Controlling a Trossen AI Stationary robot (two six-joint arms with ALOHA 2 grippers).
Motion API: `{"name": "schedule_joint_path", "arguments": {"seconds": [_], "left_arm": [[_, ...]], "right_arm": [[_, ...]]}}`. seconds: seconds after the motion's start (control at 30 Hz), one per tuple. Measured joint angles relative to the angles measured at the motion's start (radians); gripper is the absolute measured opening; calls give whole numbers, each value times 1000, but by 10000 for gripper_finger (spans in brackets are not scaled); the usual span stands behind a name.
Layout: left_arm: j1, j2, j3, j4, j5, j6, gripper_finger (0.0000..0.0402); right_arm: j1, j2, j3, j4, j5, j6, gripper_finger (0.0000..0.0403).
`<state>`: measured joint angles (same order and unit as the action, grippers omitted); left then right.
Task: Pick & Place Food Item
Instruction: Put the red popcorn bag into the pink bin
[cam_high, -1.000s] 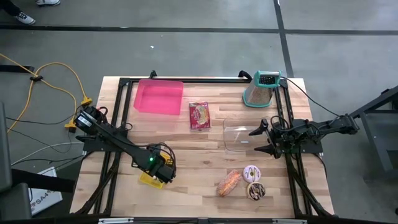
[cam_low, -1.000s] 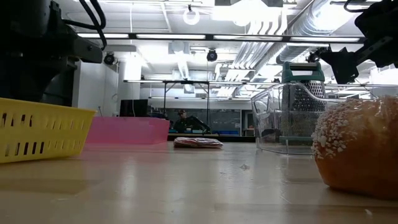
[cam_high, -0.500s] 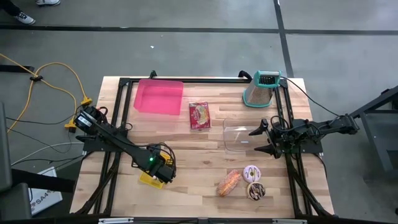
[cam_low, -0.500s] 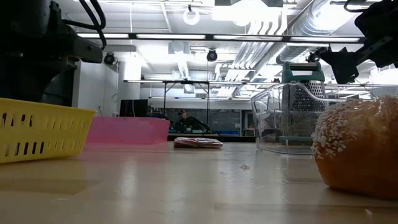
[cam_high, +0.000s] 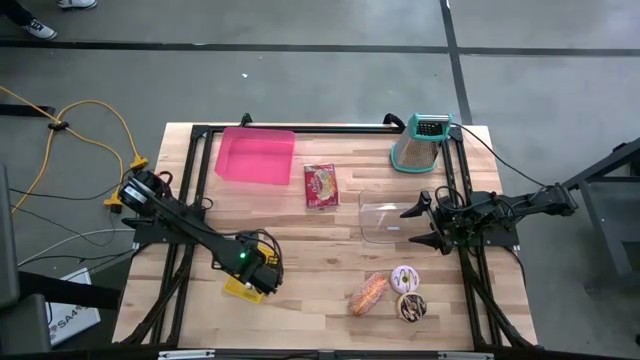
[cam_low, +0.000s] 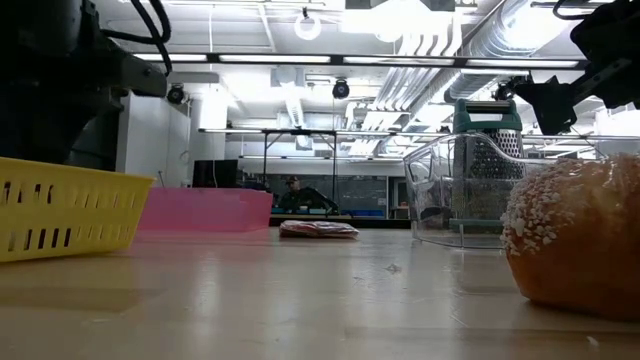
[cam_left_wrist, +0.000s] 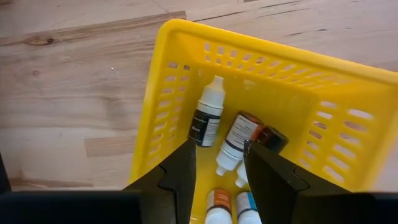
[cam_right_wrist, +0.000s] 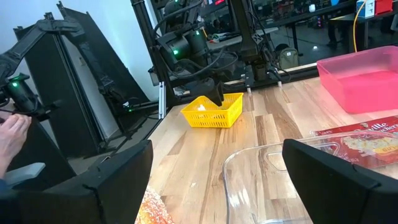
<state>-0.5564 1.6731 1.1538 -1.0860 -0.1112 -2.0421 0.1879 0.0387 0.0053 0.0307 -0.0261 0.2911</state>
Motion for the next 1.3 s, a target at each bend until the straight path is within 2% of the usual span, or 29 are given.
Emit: {"name": "schedule_joint_path", "arguments": {"seconds": [0.23, 0.63, 0.8, 1.1, 1.3], "left_arm": [[29, -57, 0, 27, -81, 117, 129], [162, -219, 0, 31, -165, 457, 129], [210, -242, 1, 51, -195, 614, 129], [268, -222, 2, 153, -346, 1098, 129], [321, -195, 2, 244, -372, 1358, 129]], "right_arm": [[0, 0, 0, 0, 0, 0, 348], [0, 0, 0, 0, 0, 0, 348], [0, 0, 0, 0, 0, 0, 348], [0, 0, 0, -1, 0, 0, 348], [0, 0, 0, -3, 0, 0, 348]]}}
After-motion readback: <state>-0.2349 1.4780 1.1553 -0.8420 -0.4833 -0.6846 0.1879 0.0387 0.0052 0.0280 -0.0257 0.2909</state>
